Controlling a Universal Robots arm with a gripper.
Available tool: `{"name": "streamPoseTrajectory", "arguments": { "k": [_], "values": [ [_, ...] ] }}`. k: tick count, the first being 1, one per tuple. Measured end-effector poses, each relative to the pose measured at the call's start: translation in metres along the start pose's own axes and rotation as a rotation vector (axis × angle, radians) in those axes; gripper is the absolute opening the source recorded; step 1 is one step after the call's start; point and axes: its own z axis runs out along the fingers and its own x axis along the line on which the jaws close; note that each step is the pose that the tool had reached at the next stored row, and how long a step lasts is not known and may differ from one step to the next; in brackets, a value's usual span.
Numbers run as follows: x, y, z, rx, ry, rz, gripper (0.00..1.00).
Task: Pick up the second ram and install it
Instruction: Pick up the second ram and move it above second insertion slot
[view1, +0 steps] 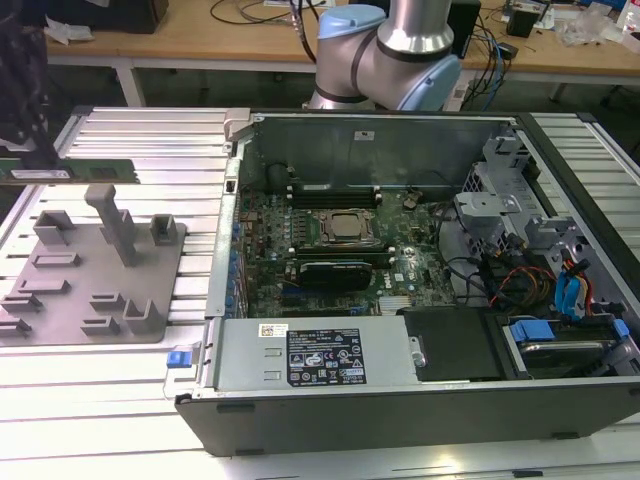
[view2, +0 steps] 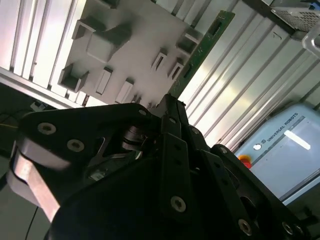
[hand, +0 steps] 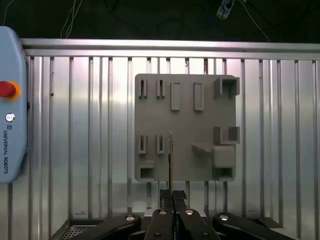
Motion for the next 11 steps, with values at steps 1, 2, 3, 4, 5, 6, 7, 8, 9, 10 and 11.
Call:
{"name": "streamPoseTrajectory", "arguments": {
  "k": [1, 2, 3, 4, 5, 6, 7, 8, 9, 10, 11],
  "values": [
    [0.0, -0.0071, -0.0003, -0.0001, 0.0001, 0.0, 0.09],
    [0.0, -0.0138, -0.0004, -0.0001, 0.0001, 0.0, 0.09],
    [0.0, -0.0193, -0.0006, 0.0, 0.0001, 0.0, 0.09],
    [0.0001, -0.0228, -0.0006, 0.0, 0.0, 0.0, 0.09],
    [0.0, -0.0258, -0.0008, -0.0001, 0.0001, 0.0, 0.09],
    [0.0, -0.0331, -0.0009, -0.0001, 0.0001, 0.0, 0.09],
    [0.0, -0.0412, -0.0011, -0.0001, 0.0001, 0.0, 0.09],
    [0.0001, -0.049, -0.0014, -0.0001, 0.0001, 0.0, 0.09],
    [0.0001, -0.0584, -0.0016, -0.0001, 0.0001, 0.0, 0.09],
    [0.0001, -0.0619, -0.0016, -0.0001, 0.0001, 0.0, 0.09],
    [0.0001, -0.0655, -0.0017, -0.0001, 0.0001, 0.0, 0.09]
  ]
}}
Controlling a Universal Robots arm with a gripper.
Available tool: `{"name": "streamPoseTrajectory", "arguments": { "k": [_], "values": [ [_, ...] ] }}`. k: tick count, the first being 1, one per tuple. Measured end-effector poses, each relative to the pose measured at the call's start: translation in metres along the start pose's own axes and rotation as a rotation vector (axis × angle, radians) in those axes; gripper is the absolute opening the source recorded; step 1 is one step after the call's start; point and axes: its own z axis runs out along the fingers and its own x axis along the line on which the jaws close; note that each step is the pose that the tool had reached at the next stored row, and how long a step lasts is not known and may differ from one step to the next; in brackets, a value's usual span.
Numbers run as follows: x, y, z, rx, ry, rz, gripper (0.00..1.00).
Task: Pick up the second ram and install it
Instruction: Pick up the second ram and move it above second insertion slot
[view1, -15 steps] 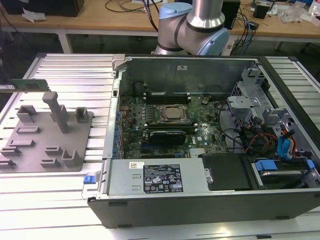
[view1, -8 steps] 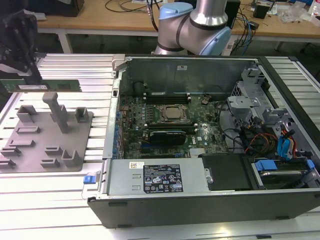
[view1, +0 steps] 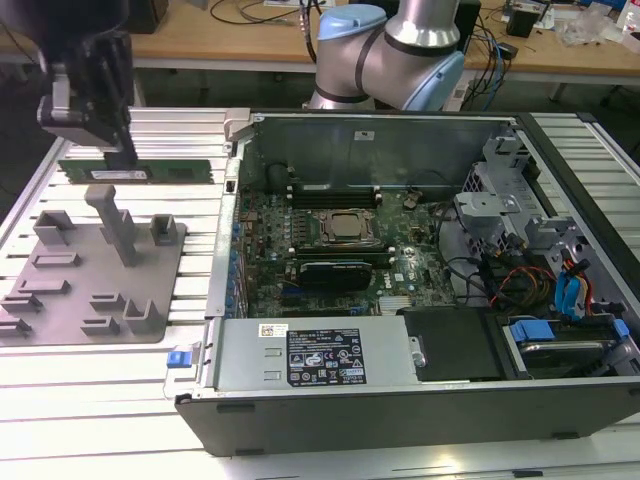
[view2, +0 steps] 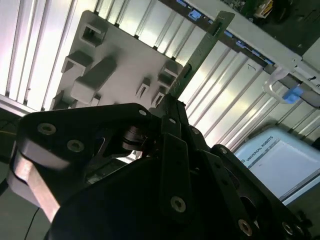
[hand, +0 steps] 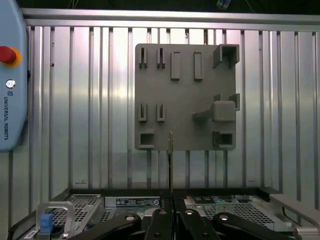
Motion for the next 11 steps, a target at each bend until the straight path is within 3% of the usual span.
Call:
{"name": "streamPoseTrajectory", "arguments": {
  "k": [4, 8, 11],
  "values": [
    [0.0, -0.0241, -0.0006, -0.0001, 0.0, 0.0, 0.09],
    [0.0001, -0.0422, -0.001, -0.0001, 0.0, 0.0, 0.09],
    [0.0001, -0.066, -0.0014, 0.0, -0.0002, 0.0, 0.09]
  ]
}}
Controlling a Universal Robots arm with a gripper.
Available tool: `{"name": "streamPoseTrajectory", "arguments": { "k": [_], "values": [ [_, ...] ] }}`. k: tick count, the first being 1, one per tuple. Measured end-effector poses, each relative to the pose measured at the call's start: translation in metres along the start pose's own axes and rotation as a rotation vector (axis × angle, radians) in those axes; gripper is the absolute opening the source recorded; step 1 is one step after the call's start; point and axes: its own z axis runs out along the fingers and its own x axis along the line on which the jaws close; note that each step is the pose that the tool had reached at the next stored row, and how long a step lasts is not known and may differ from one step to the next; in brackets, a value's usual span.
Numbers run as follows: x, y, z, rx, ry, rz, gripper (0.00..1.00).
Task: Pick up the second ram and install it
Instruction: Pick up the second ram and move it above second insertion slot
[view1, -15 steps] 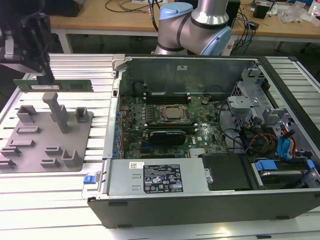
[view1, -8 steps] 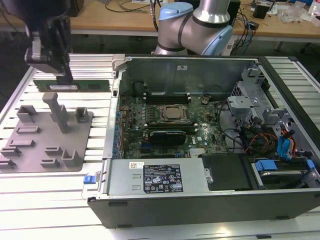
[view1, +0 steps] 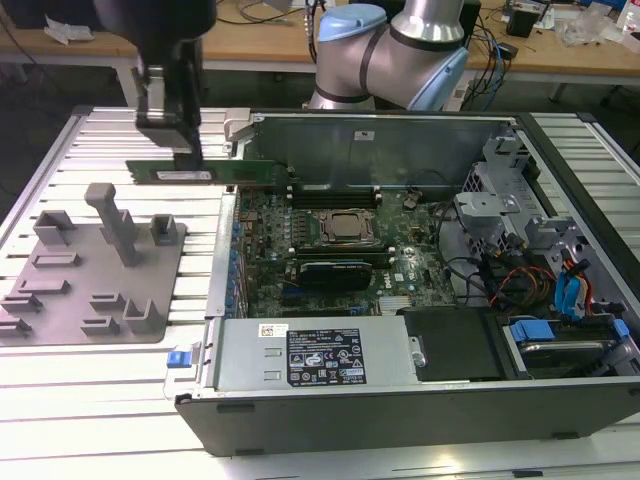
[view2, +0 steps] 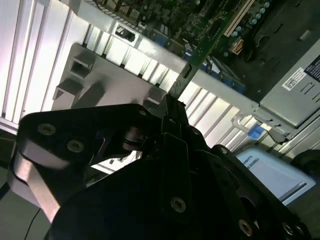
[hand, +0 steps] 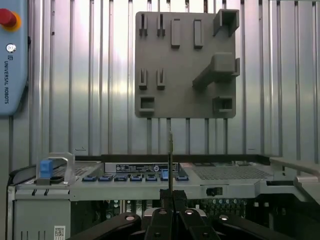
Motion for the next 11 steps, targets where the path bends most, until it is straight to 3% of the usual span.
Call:
{"name": "streamPoseTrajectory", "arguments": {
  "k": [2, 5, 9, 11],
  "values": [
    [0.0, -0.0153, -0.0003, -0.0001, 0.0, 0.0, 0.09],
    [0.0001, -0.0457, -0.0004, -0.0001, 0.0, 0.0, 0.09],
    [-0.0003, -0.0746, 0.0, -0.0001, 0.0, 0.0, 0.09],
    [-0.0013, -0.084, 0.0004, -0.0001, -0.0001, 0.0, 0.09]
  ]
}}
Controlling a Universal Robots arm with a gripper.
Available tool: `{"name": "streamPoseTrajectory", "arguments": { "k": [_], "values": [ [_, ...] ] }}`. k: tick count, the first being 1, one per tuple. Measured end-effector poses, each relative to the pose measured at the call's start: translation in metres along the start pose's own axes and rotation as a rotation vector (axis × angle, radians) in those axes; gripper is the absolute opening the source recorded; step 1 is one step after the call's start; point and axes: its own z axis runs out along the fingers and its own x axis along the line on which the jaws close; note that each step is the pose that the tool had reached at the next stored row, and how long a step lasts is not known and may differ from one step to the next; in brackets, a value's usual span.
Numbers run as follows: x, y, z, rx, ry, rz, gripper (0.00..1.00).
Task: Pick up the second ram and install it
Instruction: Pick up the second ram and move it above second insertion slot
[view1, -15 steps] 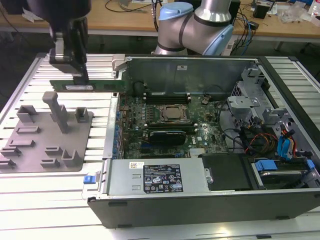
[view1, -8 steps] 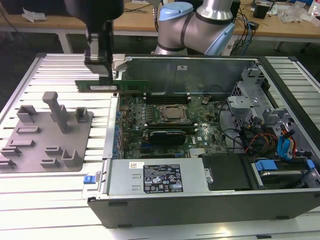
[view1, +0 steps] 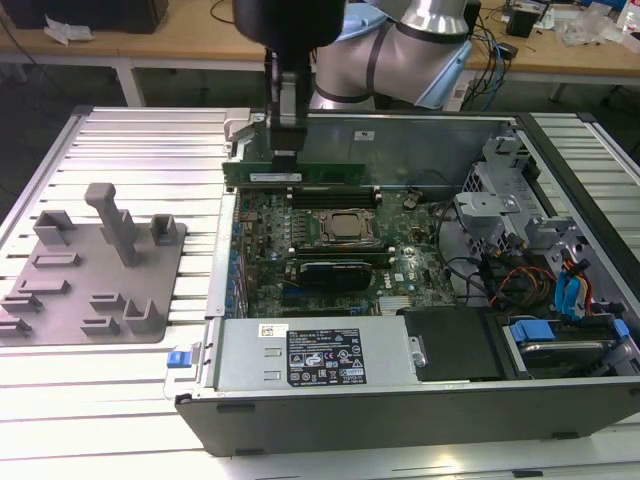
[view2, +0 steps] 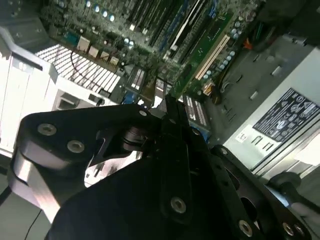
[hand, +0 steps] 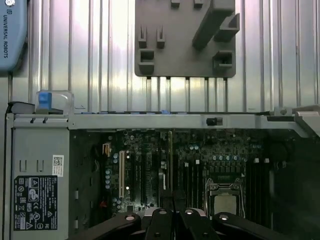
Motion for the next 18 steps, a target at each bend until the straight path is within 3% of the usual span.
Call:
{"name": "streamPoseTrajectory", "arguments": {
  "k": [4, 10, 15, 18],
  "values": [
    [-0.0111, -0.0222, 0.0034, 0.0, 0.0, 0.0, 0.09],
    [-0.0177, -0.0464, 0.0132, 0.0, 0.0, 0.0, 0.09],
    [-0.0297, -0.0498, 0.0241, 0.0, 0.0001, 0.0, 0.09],
    [-0.0359, -0.0514, 0.0356, 0.0, -0.0001, 0.0, 0.09]
  ]
}}
